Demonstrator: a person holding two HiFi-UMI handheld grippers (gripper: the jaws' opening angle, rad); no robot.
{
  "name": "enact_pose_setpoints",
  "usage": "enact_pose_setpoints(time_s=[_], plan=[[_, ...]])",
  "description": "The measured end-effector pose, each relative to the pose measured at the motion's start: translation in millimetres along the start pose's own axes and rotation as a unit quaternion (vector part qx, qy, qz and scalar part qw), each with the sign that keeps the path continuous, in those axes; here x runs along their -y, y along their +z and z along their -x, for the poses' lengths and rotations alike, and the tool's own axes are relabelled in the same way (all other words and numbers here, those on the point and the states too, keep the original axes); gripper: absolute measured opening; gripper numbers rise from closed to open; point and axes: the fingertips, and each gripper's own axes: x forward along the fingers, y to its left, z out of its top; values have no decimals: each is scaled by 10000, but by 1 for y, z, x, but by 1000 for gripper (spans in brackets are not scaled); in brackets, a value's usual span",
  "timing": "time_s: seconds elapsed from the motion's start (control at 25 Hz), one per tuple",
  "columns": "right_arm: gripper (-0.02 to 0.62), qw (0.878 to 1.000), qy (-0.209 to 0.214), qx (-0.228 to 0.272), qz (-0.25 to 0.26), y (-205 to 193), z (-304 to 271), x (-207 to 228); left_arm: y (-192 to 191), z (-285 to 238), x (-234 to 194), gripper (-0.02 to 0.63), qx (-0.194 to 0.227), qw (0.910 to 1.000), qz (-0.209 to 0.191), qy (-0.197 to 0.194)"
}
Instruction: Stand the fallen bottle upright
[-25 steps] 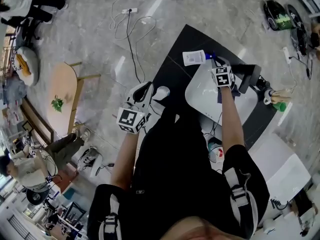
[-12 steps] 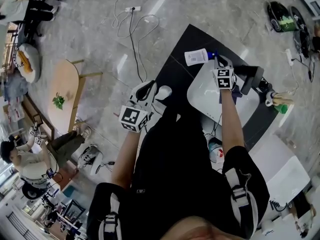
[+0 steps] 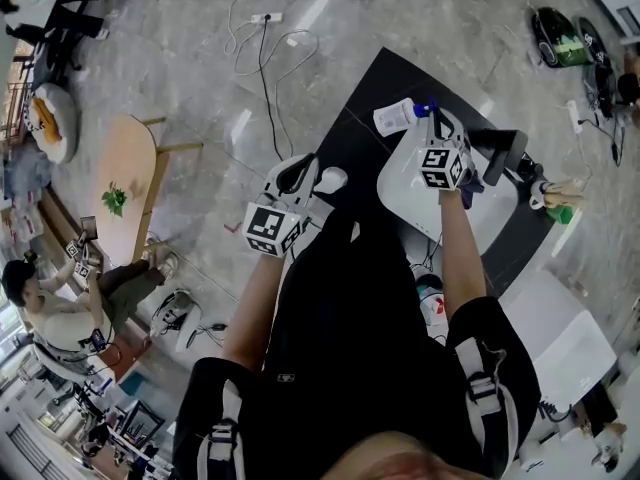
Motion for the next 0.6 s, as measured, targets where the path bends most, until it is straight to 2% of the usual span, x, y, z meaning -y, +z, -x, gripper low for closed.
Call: enact_pose_setpoints(time_s=[0.24, 0.6], plan=[[80, 9976, -380, 66, 581, 23, 21, -10, -4, 11, -7, 18, 64, 10000, 51, -24], [84, 9842, -944, 92, 1495, 52, 44, -34, -9, 26, -15, 18, 82, 9998, -17, -168]])
